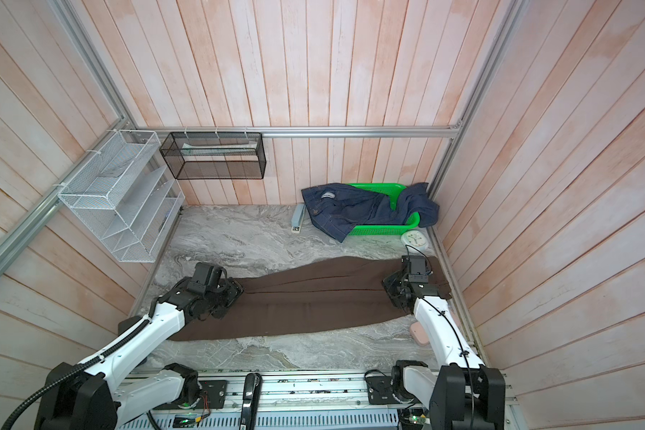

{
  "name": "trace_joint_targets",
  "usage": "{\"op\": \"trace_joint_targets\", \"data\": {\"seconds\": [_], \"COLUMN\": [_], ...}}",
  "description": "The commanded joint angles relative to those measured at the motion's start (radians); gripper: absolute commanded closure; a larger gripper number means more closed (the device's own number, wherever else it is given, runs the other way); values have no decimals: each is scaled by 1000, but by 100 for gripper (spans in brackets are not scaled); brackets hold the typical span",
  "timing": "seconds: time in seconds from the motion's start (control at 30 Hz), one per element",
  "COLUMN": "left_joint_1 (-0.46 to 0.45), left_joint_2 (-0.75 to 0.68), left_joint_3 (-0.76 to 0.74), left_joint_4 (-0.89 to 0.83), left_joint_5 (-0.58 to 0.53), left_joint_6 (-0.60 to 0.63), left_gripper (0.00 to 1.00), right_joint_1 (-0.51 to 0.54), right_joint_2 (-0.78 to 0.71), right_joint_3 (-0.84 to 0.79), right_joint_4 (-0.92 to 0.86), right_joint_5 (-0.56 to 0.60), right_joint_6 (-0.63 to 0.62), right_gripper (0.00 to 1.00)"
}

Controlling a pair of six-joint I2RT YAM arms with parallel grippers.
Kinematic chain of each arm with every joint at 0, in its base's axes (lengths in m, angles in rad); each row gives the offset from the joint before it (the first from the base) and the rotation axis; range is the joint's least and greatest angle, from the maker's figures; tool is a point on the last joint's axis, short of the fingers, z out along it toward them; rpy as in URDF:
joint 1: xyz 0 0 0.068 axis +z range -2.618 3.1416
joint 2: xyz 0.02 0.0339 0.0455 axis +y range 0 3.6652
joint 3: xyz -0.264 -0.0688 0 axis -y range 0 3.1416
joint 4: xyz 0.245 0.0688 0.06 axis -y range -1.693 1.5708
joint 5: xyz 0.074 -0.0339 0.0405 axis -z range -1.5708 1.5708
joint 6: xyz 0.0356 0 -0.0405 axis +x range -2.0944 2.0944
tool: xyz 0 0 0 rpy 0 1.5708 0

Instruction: Fold and stack the trousers

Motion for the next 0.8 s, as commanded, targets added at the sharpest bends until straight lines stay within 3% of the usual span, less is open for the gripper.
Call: {"op": "trace_joint_targets", "data": {"seconds": [0.0,0.37,0.57,0.77], "left_joint_1": [-4,-1,-1,-1], "left_joint_2": [41,260,307,291], "left_joint_3": [12,109,98,67], "left_joint_4": [50,93,90,91], "left_joint_5": [-24,-9,2,4], "left_joint_6": [-50,-39,-13,-7], "left_gripper": [22,27,42,63], "right_joint_1": [5,5,5,5], "right_joint_2": [26,74,72,72], "right_joint_3": [-16,-44,-46,-56], "right_joint_4": [-30,-3,1,7], "right_joint_5": [3,-14,-7,-17], "right_joint_6": [41,51,49,51], "right_gripper": [52,53,56,58]}}
